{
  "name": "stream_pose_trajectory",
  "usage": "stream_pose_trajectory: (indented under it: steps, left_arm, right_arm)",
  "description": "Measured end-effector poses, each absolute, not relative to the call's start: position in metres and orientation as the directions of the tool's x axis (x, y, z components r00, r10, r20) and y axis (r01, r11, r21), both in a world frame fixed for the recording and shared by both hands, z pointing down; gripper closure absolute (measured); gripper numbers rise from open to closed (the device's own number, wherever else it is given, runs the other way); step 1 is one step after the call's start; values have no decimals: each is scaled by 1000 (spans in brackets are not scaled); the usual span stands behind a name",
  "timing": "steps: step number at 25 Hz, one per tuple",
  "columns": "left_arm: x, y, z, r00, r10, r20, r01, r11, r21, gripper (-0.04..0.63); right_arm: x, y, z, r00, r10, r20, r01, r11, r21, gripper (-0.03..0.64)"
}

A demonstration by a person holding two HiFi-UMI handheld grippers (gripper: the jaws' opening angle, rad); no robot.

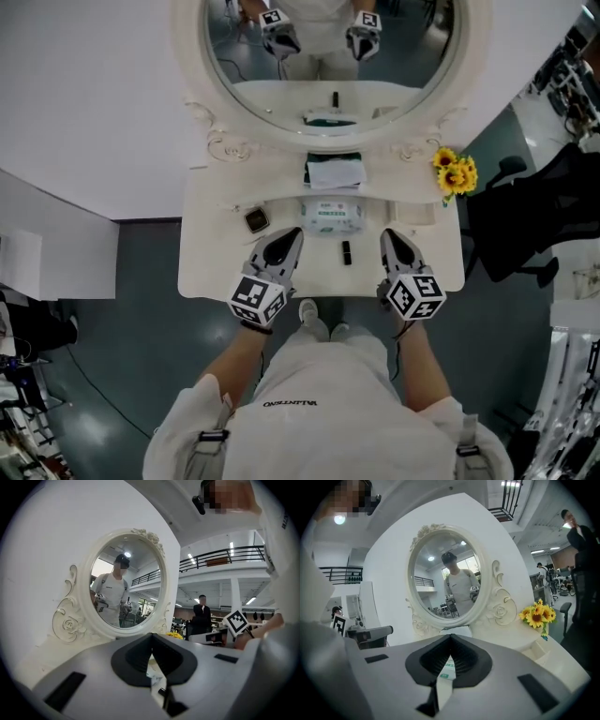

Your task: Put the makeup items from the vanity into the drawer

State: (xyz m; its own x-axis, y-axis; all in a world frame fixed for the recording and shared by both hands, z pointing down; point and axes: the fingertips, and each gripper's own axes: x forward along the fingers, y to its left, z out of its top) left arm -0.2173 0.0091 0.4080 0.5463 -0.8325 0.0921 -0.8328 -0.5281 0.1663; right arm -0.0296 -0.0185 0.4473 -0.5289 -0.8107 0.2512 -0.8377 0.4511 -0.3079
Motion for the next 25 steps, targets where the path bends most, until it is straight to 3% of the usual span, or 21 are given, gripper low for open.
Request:
stream_pose_trajectory:
  steps: [21,23,25]
  left_arm:
    - [-177,-13,512,488,-805,337,-871,-425,247,595]
    - [-177,-13,516,485,-803,347,-873,-418,253,595]
    - [-178,-12,520,482,-801,356,-874,-411,260,595]
  right_arm:
    - [-36,-28,556,-567,-639,520,-824,438,-360,606]
    - [-44,-26,567,-591,-587,553,-806,454,-380,561]
    - [-55,-22,578,-618,-527,584,-783,478,-397,449]
